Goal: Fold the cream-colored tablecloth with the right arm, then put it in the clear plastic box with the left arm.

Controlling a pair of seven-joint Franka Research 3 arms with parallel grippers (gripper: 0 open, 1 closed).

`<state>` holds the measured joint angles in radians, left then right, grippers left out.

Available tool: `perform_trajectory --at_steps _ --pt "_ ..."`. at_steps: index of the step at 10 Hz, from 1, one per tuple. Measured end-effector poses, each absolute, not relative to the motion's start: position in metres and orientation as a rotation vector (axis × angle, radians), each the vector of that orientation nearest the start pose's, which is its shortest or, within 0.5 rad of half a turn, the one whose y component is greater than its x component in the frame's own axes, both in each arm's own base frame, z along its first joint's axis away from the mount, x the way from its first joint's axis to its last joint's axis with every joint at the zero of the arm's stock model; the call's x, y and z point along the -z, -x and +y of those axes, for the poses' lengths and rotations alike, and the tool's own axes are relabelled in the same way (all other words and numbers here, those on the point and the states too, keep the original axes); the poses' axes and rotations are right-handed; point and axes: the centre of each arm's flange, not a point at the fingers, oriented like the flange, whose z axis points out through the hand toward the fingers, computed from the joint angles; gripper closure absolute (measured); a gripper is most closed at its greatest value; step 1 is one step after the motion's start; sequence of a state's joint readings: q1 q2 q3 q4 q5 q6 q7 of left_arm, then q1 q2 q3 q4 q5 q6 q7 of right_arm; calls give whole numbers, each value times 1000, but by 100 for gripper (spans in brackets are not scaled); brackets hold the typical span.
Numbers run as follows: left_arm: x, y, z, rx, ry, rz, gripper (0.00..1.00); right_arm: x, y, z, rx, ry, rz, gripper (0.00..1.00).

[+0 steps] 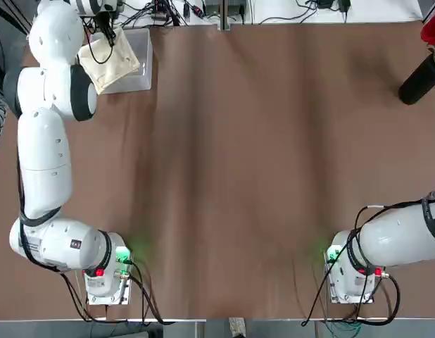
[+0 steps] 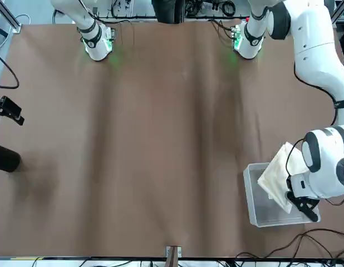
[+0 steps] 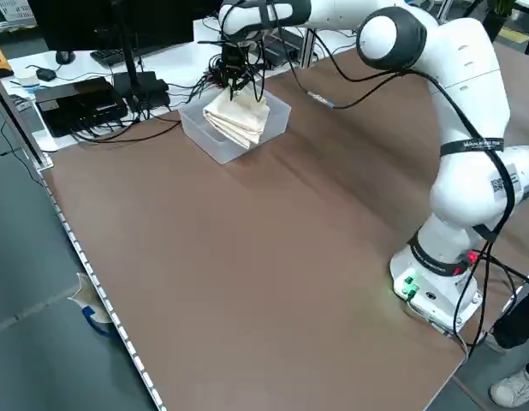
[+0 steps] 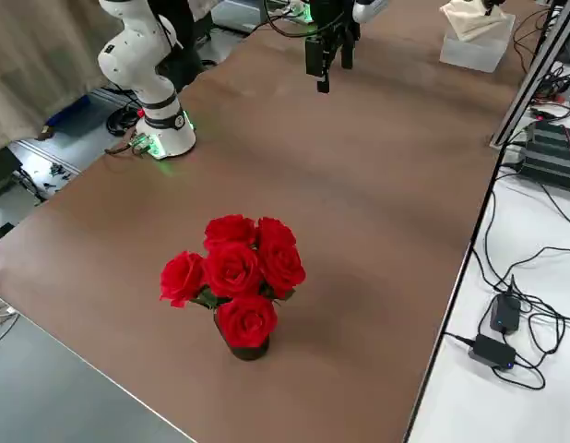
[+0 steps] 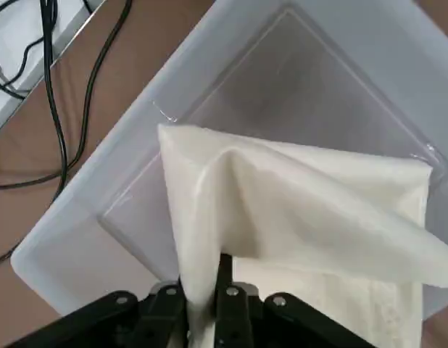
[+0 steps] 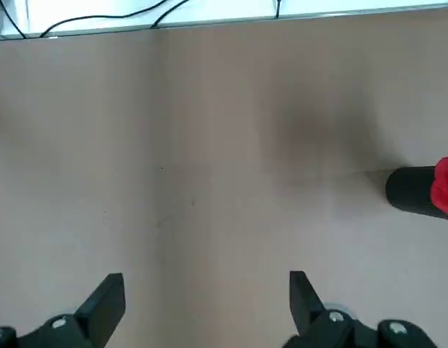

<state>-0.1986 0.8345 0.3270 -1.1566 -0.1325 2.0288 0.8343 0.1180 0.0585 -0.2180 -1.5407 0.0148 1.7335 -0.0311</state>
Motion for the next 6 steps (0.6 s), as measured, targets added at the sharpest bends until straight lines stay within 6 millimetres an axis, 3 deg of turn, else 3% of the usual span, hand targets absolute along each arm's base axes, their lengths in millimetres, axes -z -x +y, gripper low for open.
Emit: perform_trajectory --at_steps 6 --pt "-314 -771 -8 71 2718 1224 87 -622 -586 -54 213 3139 109 0"
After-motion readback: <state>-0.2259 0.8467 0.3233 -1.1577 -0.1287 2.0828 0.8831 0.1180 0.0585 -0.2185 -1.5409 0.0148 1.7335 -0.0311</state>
